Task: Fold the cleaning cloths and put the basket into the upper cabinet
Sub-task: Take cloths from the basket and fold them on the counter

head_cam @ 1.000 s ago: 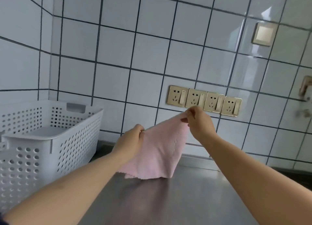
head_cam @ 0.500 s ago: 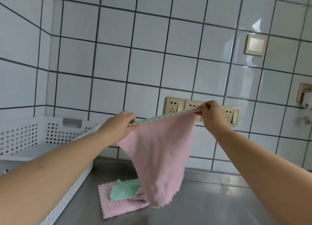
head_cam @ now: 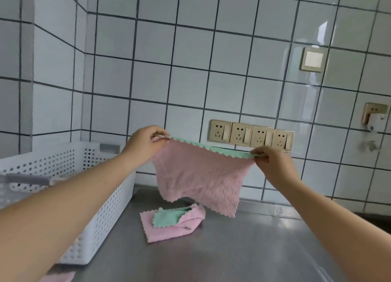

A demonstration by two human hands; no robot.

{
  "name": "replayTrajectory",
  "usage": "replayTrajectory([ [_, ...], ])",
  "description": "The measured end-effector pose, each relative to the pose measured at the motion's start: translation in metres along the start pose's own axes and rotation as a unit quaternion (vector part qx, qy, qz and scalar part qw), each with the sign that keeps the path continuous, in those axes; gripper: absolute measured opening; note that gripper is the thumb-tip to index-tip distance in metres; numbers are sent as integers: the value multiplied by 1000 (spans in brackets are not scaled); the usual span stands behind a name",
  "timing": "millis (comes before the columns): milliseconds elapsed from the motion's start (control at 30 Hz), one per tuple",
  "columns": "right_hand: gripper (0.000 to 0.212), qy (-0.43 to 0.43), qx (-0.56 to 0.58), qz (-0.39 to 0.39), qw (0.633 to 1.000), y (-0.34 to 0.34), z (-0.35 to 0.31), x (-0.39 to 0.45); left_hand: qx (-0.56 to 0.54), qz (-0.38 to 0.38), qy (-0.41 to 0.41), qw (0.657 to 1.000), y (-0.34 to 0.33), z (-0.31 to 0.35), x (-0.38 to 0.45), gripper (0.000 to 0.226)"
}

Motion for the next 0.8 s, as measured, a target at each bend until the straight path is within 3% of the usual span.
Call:
replayTrajectory([
  [167,13,-32,-5,-87,996,-1,12,-97,-36,-109,28,993,14,-2,-110,26],
  [300,10,-10,56,-202,978,-7,16,-185,45,-246,49,967,14,-13,-201,41],
  [433,22,-43,74,-340,936,-19,32,-260,123,-354,67,924,12,-16,-264,28],
  [733,19,-94,135,-384,909,0,40,-312,81,-408,105,904,14,-10,-313,8],
  [800,18,-89,114,-386,911,0,41,-310,68,-394,134,907,15,-16,-311,16],
])
Point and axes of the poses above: each hand's wrist, its own x-axis towards the middle knuckle, its own y-axis out of the back of the hand, z = x × y, the point moved 5 cm from there along x, towards the middle knuckle, and after that the axes turned 9 degrees about -x, right-handed, at the moved point
